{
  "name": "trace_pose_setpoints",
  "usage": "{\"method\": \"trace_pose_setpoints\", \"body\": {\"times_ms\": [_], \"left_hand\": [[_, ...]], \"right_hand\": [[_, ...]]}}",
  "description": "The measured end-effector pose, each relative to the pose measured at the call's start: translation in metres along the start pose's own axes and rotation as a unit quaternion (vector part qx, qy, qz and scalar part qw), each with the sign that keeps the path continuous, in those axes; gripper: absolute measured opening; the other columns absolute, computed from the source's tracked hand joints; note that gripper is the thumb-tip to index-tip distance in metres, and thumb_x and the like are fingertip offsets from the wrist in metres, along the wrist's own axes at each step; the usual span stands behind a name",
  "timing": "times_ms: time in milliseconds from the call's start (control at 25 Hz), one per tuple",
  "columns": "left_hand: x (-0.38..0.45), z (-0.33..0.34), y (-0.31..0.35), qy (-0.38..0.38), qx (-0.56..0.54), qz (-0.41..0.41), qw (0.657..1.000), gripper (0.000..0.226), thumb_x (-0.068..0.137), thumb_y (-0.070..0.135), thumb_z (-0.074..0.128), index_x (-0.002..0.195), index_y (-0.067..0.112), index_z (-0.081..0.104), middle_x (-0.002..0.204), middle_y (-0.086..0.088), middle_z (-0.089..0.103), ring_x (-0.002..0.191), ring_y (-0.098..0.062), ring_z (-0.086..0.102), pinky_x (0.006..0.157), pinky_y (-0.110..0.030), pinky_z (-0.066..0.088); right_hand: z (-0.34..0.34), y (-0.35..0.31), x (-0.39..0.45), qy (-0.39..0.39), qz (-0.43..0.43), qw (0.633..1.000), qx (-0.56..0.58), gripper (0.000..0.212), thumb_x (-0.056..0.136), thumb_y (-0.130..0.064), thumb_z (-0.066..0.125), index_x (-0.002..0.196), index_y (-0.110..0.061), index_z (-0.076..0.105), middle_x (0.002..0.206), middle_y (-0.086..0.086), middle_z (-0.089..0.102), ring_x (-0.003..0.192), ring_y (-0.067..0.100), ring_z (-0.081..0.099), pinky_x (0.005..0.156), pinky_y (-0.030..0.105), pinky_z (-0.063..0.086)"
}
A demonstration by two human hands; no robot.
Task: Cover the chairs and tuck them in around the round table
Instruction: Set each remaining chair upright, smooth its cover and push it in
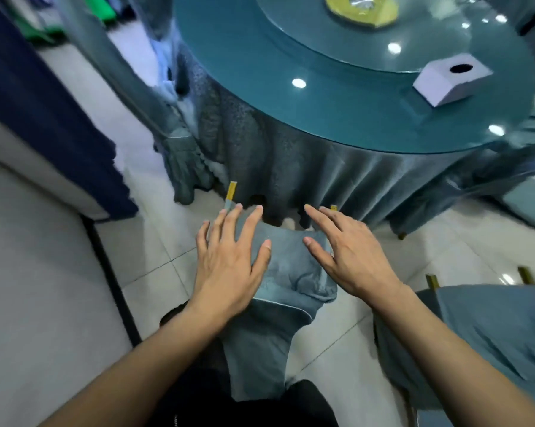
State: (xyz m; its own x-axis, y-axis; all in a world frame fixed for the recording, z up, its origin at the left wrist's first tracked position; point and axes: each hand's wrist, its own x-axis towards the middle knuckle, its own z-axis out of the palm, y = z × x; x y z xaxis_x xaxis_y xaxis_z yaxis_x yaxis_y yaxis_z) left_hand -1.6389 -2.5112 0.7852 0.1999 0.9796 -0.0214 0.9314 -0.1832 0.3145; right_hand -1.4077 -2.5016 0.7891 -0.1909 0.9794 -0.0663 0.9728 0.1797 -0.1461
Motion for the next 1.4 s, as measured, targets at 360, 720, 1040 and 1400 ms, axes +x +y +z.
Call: {"method": "trace_pose_setpoints", "body": {"times_ms": [360, 720, 1040, 1400], "left_hand": [[-0.155, 0.006, 0.078, 0.076, 0.010, -0.147, 0.986, 0.062, 0.097, 0.054, 0.021, 0.153, 0.030, 0.031, 0.155, -0.006, 0.037, 0.142, -0.026, 0.033, 0.118, -0.049, 0.021], [-0.267, 0.021, 0.063, 0.055, 0.028, -0.259, 0.964, 0.059, 0.100, 0.052, 0.022, 0.155, 0.030, 0.025, 0.157, -0.008, 0.034, 0.144, -0.027, 0.030, 0.119, -0.050, 0.022], [-0.347, 0.123, 0.035, 0.006, -0.011, -0.327, 0.945, 0.059, 0.101, 0.049, 0.024, 0.156, 0.028, 0.025, 0.160, -0.009, 0.029, 0.148, -0.030, 0.025, 0.122, -0.049, 0.017], [-0.382, 0.243, 0.029, -0.009, -0.039, -0.361, 0.932, 0.061, 0.100, 0.046, 0.029, 0.157, 0.023, 0.028, 0.162, -0.011, 0.029, 0.149, -0.032, 0.025, 0.121, -0.052, 0.021]], "right_hand": [[0.009, 0.015, -0.110, 0.028, -0.134, 0.990, 0.027, 0.059, 0.101, -0.060, 0.031, 0.154, -0.032, 0.030, 0.145, 0.002, 0.050, 0.128, 0.022, 0.050, 0.106, 0.039, 0.042], [0.030, -0.030, -0.148, 0.011, -0.194, 0.979, 0.053, 0.057, 0.102, -0.052, 0.039, 0.153, -0.026, 0.035, 0.141, 0.007, 0.053, 0.122, 0.025, 0.054, 0.101, 0.040, 0.044], [0.121, -0.047, -0.183, -0.061, -0.223, 0.973, -0.007, 0.060, 0.101, -0.054, 0.033, 0.155, -0.028, 0.029, 0.147, 0.008, 0.046, 0.124, 0.030, 0.052, 0.103, 0.045, 0.042], [0.218, -0.038, -0.165, -0.071, -0.311, 0.942, -0.109, 0.059, 0.101, -0.043, 0.042, 0.155, -0.024, 0.031, 0.154, 0.011, 0.040, 0.131, 0.031, 0.048, 0.104, 0.043, 0.040]]}}
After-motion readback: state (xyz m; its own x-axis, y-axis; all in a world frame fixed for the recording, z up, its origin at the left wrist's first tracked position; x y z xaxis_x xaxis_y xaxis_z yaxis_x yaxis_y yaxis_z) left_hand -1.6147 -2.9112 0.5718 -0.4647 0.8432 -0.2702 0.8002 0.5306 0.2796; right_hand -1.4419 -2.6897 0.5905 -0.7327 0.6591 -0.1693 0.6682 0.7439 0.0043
